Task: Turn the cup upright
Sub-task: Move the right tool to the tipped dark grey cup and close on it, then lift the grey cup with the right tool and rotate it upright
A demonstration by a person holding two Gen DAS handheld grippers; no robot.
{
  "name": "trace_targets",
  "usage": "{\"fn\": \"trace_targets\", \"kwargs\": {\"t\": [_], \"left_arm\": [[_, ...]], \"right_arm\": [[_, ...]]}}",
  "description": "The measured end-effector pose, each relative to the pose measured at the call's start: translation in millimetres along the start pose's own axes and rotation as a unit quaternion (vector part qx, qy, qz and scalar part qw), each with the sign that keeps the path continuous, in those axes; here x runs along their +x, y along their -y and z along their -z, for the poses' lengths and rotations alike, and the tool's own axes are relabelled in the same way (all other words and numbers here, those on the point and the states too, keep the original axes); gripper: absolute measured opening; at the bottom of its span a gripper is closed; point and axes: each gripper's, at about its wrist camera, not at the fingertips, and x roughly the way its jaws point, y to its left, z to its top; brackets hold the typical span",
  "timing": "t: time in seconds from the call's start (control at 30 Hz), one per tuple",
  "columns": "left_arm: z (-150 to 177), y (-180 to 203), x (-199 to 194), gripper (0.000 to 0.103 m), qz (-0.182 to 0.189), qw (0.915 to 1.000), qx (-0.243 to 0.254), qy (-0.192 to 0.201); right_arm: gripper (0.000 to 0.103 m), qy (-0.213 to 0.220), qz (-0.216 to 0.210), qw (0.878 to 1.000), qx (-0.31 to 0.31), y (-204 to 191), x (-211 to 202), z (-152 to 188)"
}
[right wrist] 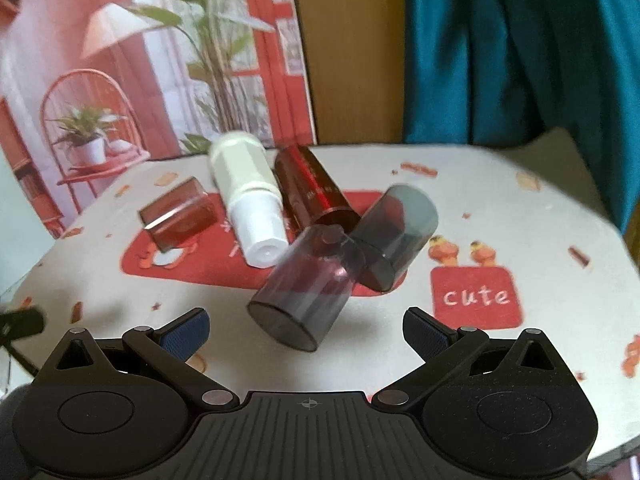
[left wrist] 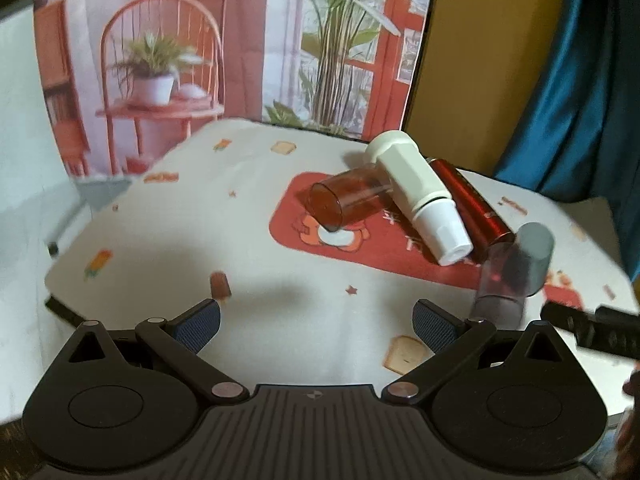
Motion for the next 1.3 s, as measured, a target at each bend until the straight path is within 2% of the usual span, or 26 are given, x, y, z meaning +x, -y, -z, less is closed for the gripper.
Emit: {"fn": "trace_targets", "kwargs": {"t": [0.1, 0.23, 0.3, 0.43, 0.5, 0.57, 0.7, 0.9, 1.1, 1.2, 1.3], "left_arm": [[1.6, -1.1, 10.5, 0.103, -0.016, 0.9998, 0.014, 0.004], [5.7, -8.0, 22.2, 0.103, -0.005, 0.9998, 0.001, -0.017], [10.0, -10.6, 26.0, 0.103, -0.001, 0.9996, 0.002, -0.027], [20.1, -11.7, 35.4, 0.103, 0.002, 0.9983, 0.016, -0.055], [20.8, -13.4, 38.2, 0.103, 0.007, 0.9980, 0.020, -0.060], [20.8, -16.0, 41.2, 0.103, 0.006, 0.9978, 0.015, -0.064], [22.0, -19.0, 44.3, 0.103, 0.004, 0.9974, 0.005, -0.072], [20.5, -20.2, 49.4, 0.103, 0.008, 0.9964, -0.006, -0.084], [13.2, -40.6, 46.5, 0.103, 0.011, 0.9953, -0.054, -0.080], [7.0, -59.3, 40.6, 0.103, -0.016, 0.9939, -0.086, -0.067], [2.1, -88.3, 35.6, 0.103, -0.049, 0.9880, -0.133, -0.062]], "right_arm": [[0.103, -0.015, 0.004, 0.999, 0.043, 6.8, 31.6, -5.6], [0.102, -0.015, 0.033, 0.996, 0.080, 12.1, 59.3, -7.8], [0.095, -0.021, 0.031, 0.995, 0.094, 13.6, 69.2, -8.7], [0.091, -0.030, 0.012, 0.994, 0.101, 10.6, 82.2, -9.2], [0.074, -0.034, -0.002, 0.995, 0.090, 4.8, 83.8, -9.4], [0.066, -0.038, -0.015, 0.995, 0.088, -0.8, 82.2, -10.8], [0.065, -0.042, -0.010, 0.996, 0.082, -5.8, 77.3, -10.0], [0.065, -0.067, -0.032, 0.992, 0.101, -4.3, 67.7, -1.2], [0.065, -0.099, -0.085, 0.989, 0.068, -45.1, 72.6, 2.7], [0.065, -0.114, -0.113, 0.986, 0.042, -80.8, 85.0, -3.5], [0.065, -0.119, -0.138, 0.983, 0.007, -122.4, 99.0, -8.8]]}}
